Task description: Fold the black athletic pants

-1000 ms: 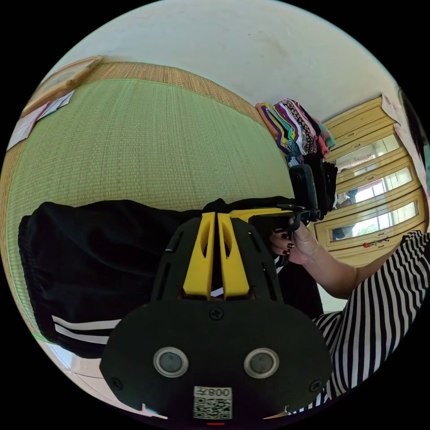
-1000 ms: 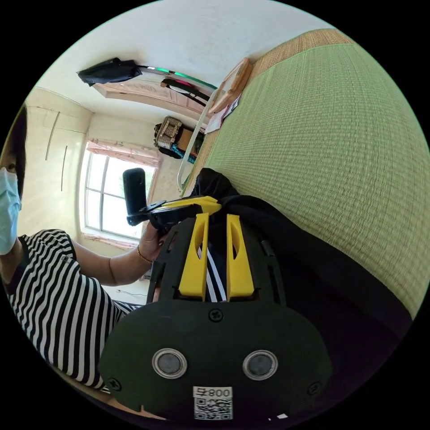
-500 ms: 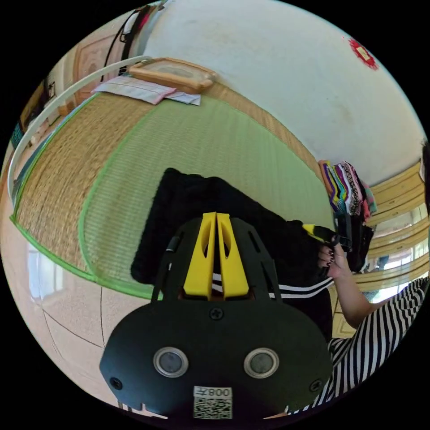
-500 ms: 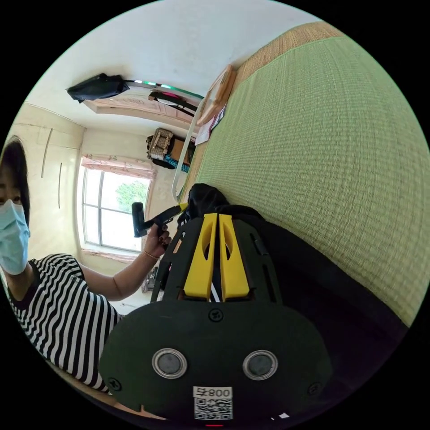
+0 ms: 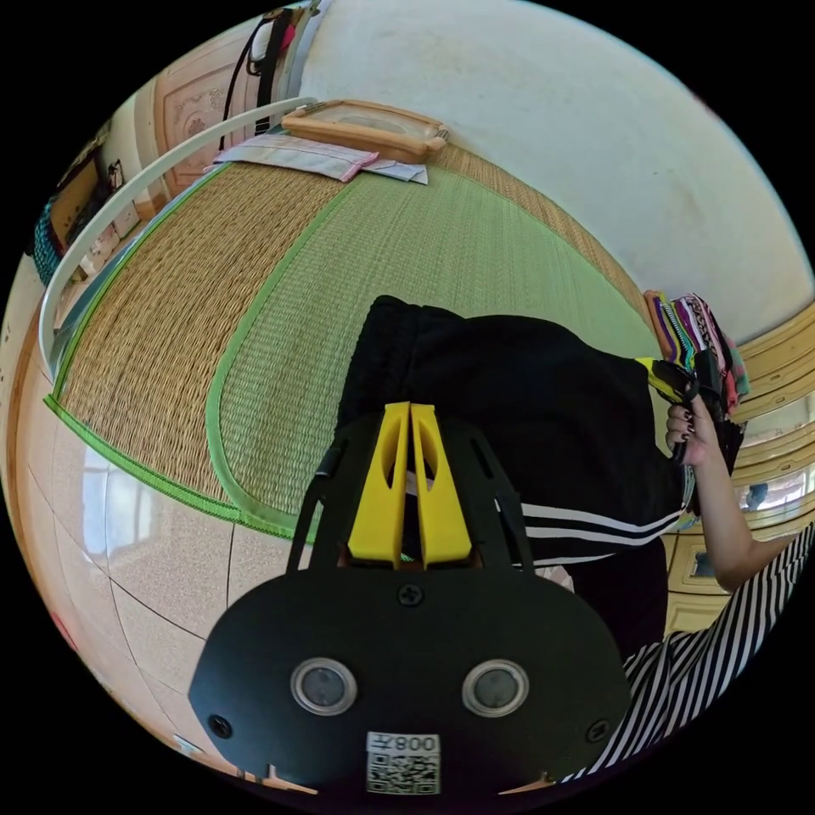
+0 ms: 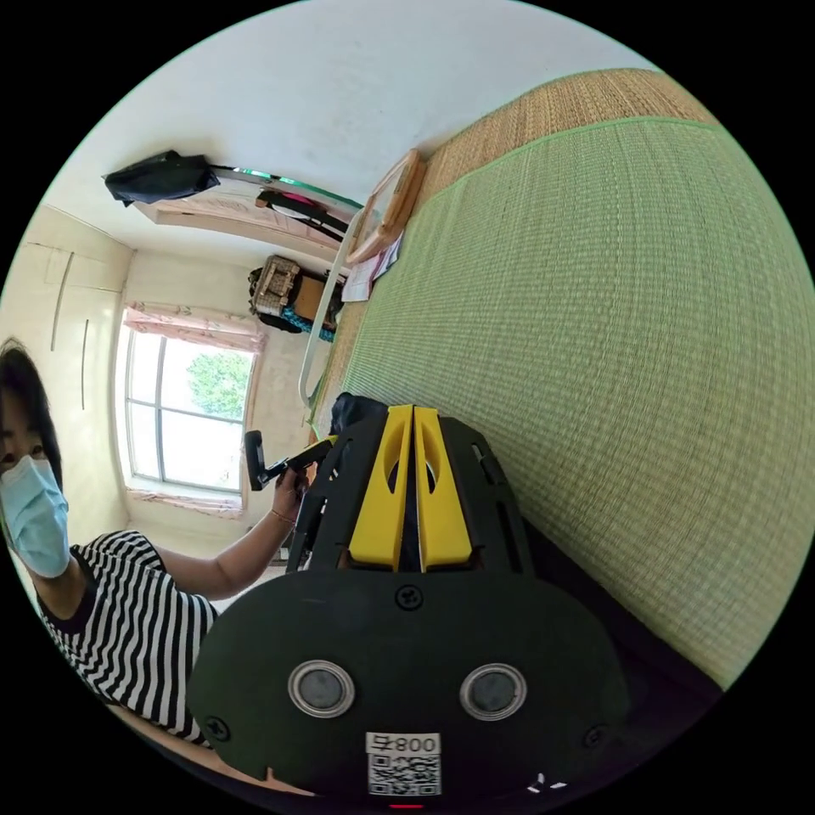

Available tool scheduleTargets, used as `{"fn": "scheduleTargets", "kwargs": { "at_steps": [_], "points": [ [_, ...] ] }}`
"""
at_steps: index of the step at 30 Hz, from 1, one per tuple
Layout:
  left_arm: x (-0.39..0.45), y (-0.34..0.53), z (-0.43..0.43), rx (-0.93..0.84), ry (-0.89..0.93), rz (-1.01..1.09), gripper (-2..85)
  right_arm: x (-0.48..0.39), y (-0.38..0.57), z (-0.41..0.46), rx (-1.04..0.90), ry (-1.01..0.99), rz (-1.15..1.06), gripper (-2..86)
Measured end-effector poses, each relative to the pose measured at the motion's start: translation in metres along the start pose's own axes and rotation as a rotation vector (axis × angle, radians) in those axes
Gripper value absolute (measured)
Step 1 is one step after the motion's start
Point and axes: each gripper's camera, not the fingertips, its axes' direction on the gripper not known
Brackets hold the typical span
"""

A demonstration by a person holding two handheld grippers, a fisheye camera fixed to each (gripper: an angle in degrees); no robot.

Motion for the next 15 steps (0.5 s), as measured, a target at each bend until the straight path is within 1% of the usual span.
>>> {"fn": "scheduleTargets", "kwargs": {
  "at_steps": [6, 9, 11, 15],
  "points": [
    [0.011, -0.012, 0.002, 0.004, -0.014, 0.010, 0.3, 0.001, -0.023, 0.015, -0.093, 0.055, 0.023, 0.1],
    [0.035, -0.021, -0.003, 0.029, -0.009, 0.081, 0.8, -0.007, -0.022, 0.016, -0.101, 0.080, 0.000, 0.1],
    [0.064, -0.033, -0.001, 0.060, 0.089, 0.190, 1.9, -0.009, -0.018, 0.011, -0.073, 0.066, 0.007, 0.1],
    [0.116, -0.069, 0.017, 0.059, 0.250, 0.359, 3.8, -0.014, -0.012, 0.000, -0.031, 0.015, 0.009, 0.0]
  ]
}}
